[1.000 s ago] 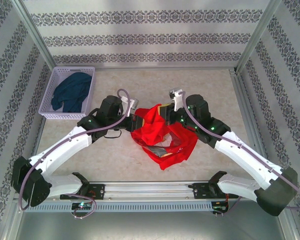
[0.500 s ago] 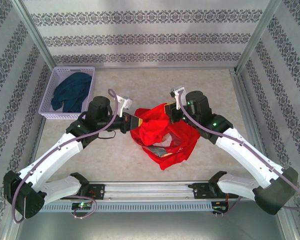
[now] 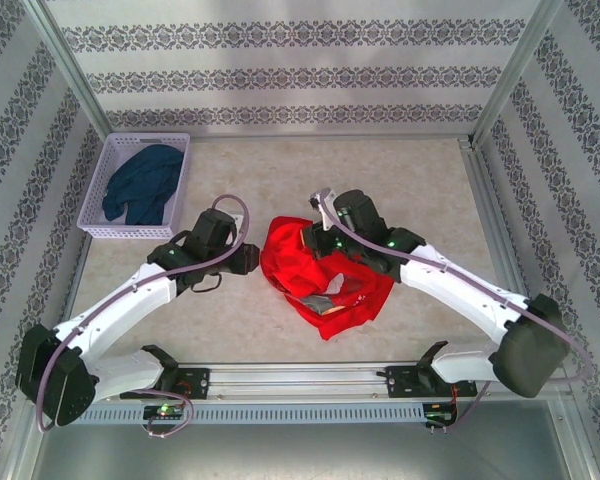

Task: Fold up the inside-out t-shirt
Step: Adjust the T-shirt at the center of the table.

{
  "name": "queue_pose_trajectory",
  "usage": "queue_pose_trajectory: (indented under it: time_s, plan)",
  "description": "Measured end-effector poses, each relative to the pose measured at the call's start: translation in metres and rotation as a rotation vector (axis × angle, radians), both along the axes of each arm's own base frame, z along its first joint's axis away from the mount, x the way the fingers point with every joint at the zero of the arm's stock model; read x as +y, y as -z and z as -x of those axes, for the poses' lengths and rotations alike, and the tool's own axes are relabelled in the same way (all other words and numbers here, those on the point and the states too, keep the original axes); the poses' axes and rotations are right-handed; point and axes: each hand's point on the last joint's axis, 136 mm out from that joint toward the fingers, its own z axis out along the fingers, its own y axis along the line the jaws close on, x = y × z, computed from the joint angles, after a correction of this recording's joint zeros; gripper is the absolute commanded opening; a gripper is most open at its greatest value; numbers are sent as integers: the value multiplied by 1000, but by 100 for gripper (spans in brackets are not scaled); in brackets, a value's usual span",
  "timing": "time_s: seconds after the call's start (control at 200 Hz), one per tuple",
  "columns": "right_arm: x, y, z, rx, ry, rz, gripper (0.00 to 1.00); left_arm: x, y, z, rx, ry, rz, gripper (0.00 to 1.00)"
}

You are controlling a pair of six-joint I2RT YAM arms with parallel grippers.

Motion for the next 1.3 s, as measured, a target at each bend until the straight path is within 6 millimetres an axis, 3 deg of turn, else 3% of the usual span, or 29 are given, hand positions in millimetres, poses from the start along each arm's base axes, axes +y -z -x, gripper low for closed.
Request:
queue_pose_trajectory:
  time_s: [0.2,0.49,0.59,0.814,1.069,1.184,1.299]
  plan:
    - [5,11,-4,50,22,-15,0,-19,-4,16,-20,86,97,54]
    - [5,8,-5,43,27,-23,0,-53,19,3,52,167,150,56]
    - [2,4,-6,33,34,-30,0,-62,20,-6,55,183,167,50]
    - [2,0,-6,27,34,-36,0,-72,13,-19,22,197,183,26]
    - [-10,-3,-13,17,67,-34,0,-70,8,-19,-2,213,163,8]
    - [-24,-9,-20,0,103,-30,0,-67,-5,-14,-30,225,165,0]
    - [-38,-21,-25,-23,134,-28,0,-65,-23,-9,-77,245,183,0]
